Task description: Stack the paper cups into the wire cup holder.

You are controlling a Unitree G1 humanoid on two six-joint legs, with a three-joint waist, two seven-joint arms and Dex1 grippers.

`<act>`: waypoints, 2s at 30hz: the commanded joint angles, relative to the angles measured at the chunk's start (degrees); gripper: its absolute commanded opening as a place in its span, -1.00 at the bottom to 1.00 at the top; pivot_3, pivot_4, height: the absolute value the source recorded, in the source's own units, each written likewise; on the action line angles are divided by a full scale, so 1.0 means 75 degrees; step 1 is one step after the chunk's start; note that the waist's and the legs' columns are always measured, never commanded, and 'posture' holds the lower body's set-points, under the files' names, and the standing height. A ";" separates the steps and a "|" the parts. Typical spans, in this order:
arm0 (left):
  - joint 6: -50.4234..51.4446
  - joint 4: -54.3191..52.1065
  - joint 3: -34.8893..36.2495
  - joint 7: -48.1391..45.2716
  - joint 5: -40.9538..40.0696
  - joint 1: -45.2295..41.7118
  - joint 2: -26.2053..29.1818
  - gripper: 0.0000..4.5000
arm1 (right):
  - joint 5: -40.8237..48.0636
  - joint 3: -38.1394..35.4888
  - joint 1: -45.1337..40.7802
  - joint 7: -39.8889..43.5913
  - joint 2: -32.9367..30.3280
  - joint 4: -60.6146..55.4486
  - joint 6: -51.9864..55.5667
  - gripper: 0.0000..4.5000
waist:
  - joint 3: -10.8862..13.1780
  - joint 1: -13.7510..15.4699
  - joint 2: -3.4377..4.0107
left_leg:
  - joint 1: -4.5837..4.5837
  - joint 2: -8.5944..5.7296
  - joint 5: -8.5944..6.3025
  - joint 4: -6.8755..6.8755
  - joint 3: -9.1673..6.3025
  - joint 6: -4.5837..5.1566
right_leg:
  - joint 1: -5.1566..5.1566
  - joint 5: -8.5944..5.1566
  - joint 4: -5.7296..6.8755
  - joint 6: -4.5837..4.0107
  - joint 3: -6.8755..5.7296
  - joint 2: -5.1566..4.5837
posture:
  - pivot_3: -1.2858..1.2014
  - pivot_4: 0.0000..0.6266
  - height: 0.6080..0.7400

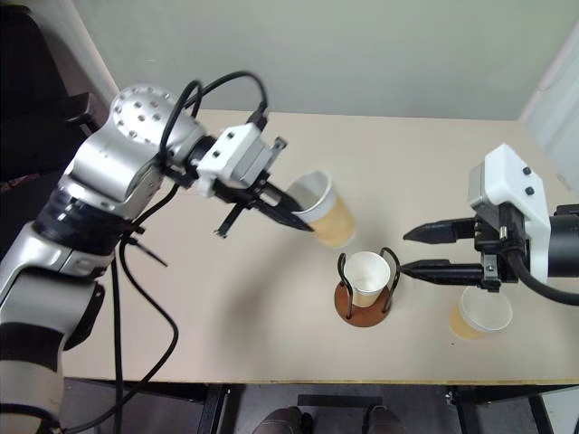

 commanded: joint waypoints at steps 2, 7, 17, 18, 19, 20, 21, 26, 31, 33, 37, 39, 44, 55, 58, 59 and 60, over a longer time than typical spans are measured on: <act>-0.0648 0.0449 -0.0671 -0.0254 -0.0321 -0.0686 -0.0394 -0.99 | 0.0332 -0.0581 0.0158 0.0013 -0.0415 -0.0197 -0.0120 0.00 | 0.0000 -0.0005 0.0001 | 0.0002 0.0002 -0.0001 0.0001 0.0002 0.0001 | 0.0000 0.0001 0.0002 0.0009 0.0007 -0.0005 | 0.03 -0.52 1.00; -0.1337 0.0770 -0.1727 -0.0254 -0.0497 -0.1117 -0.0654 -0.99 | 0.1092 -0.1152 0.0009 0.0047 -0.1147 -0.0203 0.0152 0.00 | 0.0003 0.0007 0.0007 | 0.0001 0.0001 -0.0001 0.0005 0.0013 0.0002 | -0.0002 0.0007 0.0005 0.0025 0.0010 -0.0003 | 0.03 -0.52 1.00; -0.2674 0.1466 -0.2968 -0.0254 -0.0270 -0.1391 -0.0935 -0.99 | 0.1469 -0.1205 -0.0178 -0.0342 -0.1865 0.0039 -0.0122 0.00 | 0.0004 0.0035 0.0007 | -0.0009 -0.0003 -0.0012 0.0014 0.0012 0.0014 | -0.0001 -0.0003 0.0002 0.0050 0.0014 -0.0005 | 0.03 -0.52 1.00; -0.2807 0.1641 -0.2995 -0.0254 -0.0149 -0.1390 -0.1063 -0.99 | 0.1535 -0.1208 -0.0171 -0.0410 -0.1854 0.0028 -0.0133 0.00 | 0.0003 0.0043 0.0007 | -0.0009 -0.0006 -0.0014 0.0015 0.0016 0.0016 | -0.0001 -0.0005 0.0003 0.0054 0.0014 -0.0003 | 0.03 -0.52 1.00; -0.2927 0.1806 -0.3008 -0.0254 -0.0038 -0.1393 -0.1175 -0.99 | 0.1590 -0.1204 -0.0158 -0.0475 -0.1846 0.0019 -0.0145 0.00 | 0.0003 0.0049 0.0007 | -0.0009 -0.0006 -0.0016 0.0019 0.0016 0.0020 | 0.0000 -0.0006 0.0004 0.0057 0.0015 -0.0005 | 0.03 -0.52 1.00; -0.3003 0.1914 -0.3017 -0.0254 0.0018 -0.1397 -0.1241 -0.99 | 0.1645 -0.1200 -0.0149 -0.0533 -0.1850 0.0011 -0.0155 0.00 | 0.0003 0.0055 0.0007 | -0.0013 -0.0005 -0.0018 0.0026 0.0014 0.0022 | 0.0001 -0.0006 0.0004 0.0061 0.0015 -0.0007 | 0.03 -0.52 1.00; -0.3140 0.2058 -0.3011 -0.0254 0.0147 -0.1387 -0.1339 -0.99 | 0.1701 -0.1200 -0.0131 -0.0572 -0.1857 0.0008 -0.0156 0.00 | 0.0003 0.0062 0.0007 | -0.0015 -0.0007 -0.0019 0.0030 0.0015 0.0023 | 0.0001 -0.0006 0.0005 0.0063 0.0013 -0.0004 | 0.03 -0.52 1.00; -0.3436 0.2175 -0.3179 -0.0254 0.0401 -0.1311 -0.1508 -0.99 | 0.1769 -0.1080 -0.0124 -0.0572 -0.1965 0.0094 -0.0281 0.00 | 0.0003 0.0068 0.0008 | -0.0024 -0.0005 -0.0043 0.0065 0.0018 0.0034 | 0.0002 -0.0012 0.0007 0.0078 0.0017 -0.0003 | 0.03 -0.52 1.00; -0.3650 0.2328 -0.3237 -0.0254 0.0619 -0.1324 -0.1617 -0.99 | 0.1681 -0.1039 -0.0056 -0.0444 -0.2120 0.0140 -0.0397 0.00 | 0.0003 0.0070 0.0008 | -0.0032 -0.0005 -0.0055 0.0091 0.0017 0.0042 | 0.0005 -0.0013 0.0007 0.0083 0.0014 -0.0001 | 0.03 -0.52 1.00; -0.3623 0.2460 -0.3139 -0.0254 0.0724 -0.1338 -0.1711 -0.91 | 0.1682 -0.1104 0.0020 -0.0461 -0.2097 0.0108 -0.0377 0.00 | 0.0002 0.0070 0.0009 | -0.0038 -0.0005 -0.0059 0.0107 0.0017 0.0046 | 0.0006 -0.0011 0.0009 0.0087 0.0014 0.0000 | 0.03 -0.52 1.00; -0.3497 0.2516 -0.3175 -0.0254 0.0769 -0.1372 -0.1681 -0.43 | 0.1809 -0.1190 0.0173 -0.0600 -0.1955 0.0038 -0.0328 0.00 | 0.0002 0.0070 0.0010 | -0.0037 -0.0005 -0.0062 0.0119 0.0018 0.0051 | 0.0013 -0.0007 0.0008 0.0094 0.0015 -0.0002 | 0.03 -0.52 1.00; -0.3421 0.2475 -0.3140 -0.0254 0.0737 -0.1355 -0.1677 -0.13 | 0.1795 -0.1167 0.0212 -0.0588 -0.1963 0.0075 -0.0389 0.00 | 0.0001 0.0070 0.0011 | -0.0036 -0.0005 -0.0062 0.0120 0.0021 0.0051 | 0.0013 -0.0006 0.0012 0.0095 0.0015 -0.0001 | 0.03 -0.52 1.00; -0.3289 0.2535 -0.2745 -0.0254 0.0768 -0.1264 -0.1833 0.66 | 0.1766 -0.1059 0.0215 -0.0591 -0.1958 0.0129 -0.0531 0.00 | 0.0000 0.0070 0.0012 | -0.0035 -0.0005 -0.0062 0.0121 0.0021 0.0051 | 0.0014 -0.0006 0.0013 0.0095 0.0015 -0.0001 | 0.03 -0.52 1.00; -0.1657 0.3649 0.0474 -0.0218 0.0548 -0.1203 -0.2281 1.00 | 0.1005 -0.1934 0.1288 -0.1250 -0.1314 -0.0193 -0.0107 0.00 | -0.0004 0.0072 0.0018 | -0.0031 -0.0003 -0.0063 0.0121 0.0026 0.0053 | 0.0015 -0.0006 0.0013 0.0097 0.0016 0.0001 | 0.03 -0.52 1.00; -0.0783 0.3598 0.1425 -0.0021 0.0415 -0.0992 -0.2000 1.00 | 0.0624 -0.2380 0.2020 -0.1304 -0.0984 -0.0440 0.0130 0.00 | -0.0005 0.0073 0.0021 | -0.0032 -0.0004 -0.0063 0.0122 0.0026 0.0054 | 0.0016 -0.0006 0.0009 0.0097 0.0015 0.0002 | 0.03 -0.52 1.00; -0.0560 0.3490 0.1664 0.0069 0.0432 -0.0868 -0.1906 1.00 | 0.0472 -0.2485 0.2239 -0.1298 -0.0944 -0.0472 0.0181 0.00 | -0.0008 0.0067 0.0026 | -0.0031 -0.0004 -0.0063 0.0122 0.0026 0.0054 | 0.0016 -0.0006 0.0009 0.0097 0.0018 0.0001 | 0.03 -0.52 1.00; -0.0350 0.3347 0.1860 0.0137 0.0472 -0.0725 -0.1821 1.00 | 0.0328 -0.2562 0.2433 -0.1282 -0.0934 -0.0471 0.0226 0.08 | -0.0010 0.0064 0.0030 | -0.0027 -0.0004 -0.0063 0.0121 0.0030 0.0054 | 0.0015 -0.0006 0.0008 0.0097 0.0021 0.0004 | 0.03 -0.52 1.00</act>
